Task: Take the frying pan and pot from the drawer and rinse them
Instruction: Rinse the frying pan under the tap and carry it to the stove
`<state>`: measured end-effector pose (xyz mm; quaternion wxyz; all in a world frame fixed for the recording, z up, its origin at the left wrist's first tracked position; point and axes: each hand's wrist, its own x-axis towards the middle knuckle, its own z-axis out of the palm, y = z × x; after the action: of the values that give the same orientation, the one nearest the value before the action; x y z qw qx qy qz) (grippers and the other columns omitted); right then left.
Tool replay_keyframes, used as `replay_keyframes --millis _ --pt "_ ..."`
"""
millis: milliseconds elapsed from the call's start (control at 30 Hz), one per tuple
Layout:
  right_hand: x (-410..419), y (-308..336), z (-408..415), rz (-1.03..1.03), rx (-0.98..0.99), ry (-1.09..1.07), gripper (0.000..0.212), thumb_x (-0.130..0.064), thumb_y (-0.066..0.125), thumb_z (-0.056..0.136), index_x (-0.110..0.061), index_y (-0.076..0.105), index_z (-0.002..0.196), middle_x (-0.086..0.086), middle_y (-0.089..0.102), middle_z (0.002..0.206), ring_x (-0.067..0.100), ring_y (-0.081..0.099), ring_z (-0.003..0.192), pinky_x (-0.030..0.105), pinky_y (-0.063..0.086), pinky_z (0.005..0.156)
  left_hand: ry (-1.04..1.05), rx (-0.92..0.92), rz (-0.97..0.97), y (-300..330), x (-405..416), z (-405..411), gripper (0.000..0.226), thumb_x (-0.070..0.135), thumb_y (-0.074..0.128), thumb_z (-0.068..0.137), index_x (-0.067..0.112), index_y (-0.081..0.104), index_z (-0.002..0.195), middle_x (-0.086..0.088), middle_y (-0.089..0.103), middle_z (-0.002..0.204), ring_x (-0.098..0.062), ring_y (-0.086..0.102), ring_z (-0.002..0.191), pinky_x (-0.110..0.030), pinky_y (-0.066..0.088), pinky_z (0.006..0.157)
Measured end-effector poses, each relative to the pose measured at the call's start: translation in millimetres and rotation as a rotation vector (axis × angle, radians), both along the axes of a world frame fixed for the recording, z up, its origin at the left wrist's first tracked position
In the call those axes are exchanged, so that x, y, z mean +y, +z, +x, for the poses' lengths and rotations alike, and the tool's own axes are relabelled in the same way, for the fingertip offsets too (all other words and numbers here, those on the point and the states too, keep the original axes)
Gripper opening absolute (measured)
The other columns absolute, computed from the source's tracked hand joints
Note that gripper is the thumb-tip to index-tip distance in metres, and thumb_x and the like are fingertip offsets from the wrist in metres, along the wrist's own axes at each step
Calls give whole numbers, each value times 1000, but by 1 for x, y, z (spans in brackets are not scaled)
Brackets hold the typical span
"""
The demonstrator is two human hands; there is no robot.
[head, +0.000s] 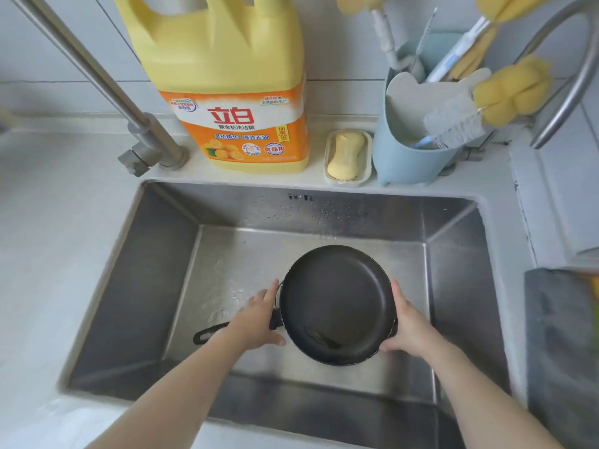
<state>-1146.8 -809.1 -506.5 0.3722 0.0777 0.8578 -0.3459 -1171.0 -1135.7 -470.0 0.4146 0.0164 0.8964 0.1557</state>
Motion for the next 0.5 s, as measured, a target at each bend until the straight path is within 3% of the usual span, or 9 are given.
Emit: replay_keyframes --millis 67,200,333,500 --pt "0 -1 -1 0 -13 9 149 -16 89 55 -49 -27 143 -9 48 121 10 65 77 34 57 78 -90 53 -60 -10 5 -2 138 43 88 61 36 -17 151 -4 45 133 -30 47 122 -46 44 99" --pt "-3 -4 -3 -1 -16 -14 150 -13 90 56 -47 -28 143 -7 40 137 14 61 91 32 54 85 -89 46 -67 -24 10 2 148 43 89 59 40 -31 145 -1 46 120 -26 57 105 -45 49 91" --pt "-6 -5 -3 7 -16 -19 151 -12 89 57 -50 -30 140 -4 34 145 16 60 97 35 53 88 23 32 58 -33 8 2 152 34 89 57 46 -38 139 8 55 115 -20 62 96 -40 53 85" --pt "-9 -3 -4 -2 -45 -25 151 -12 89 57 -48 -31 141 -6 28 150 20 58 108 36 52 93 13 17 84 -34 1 -1 151 35 89 61 43 -41 138 7 67 100 -18 63 96 -32 50 85"
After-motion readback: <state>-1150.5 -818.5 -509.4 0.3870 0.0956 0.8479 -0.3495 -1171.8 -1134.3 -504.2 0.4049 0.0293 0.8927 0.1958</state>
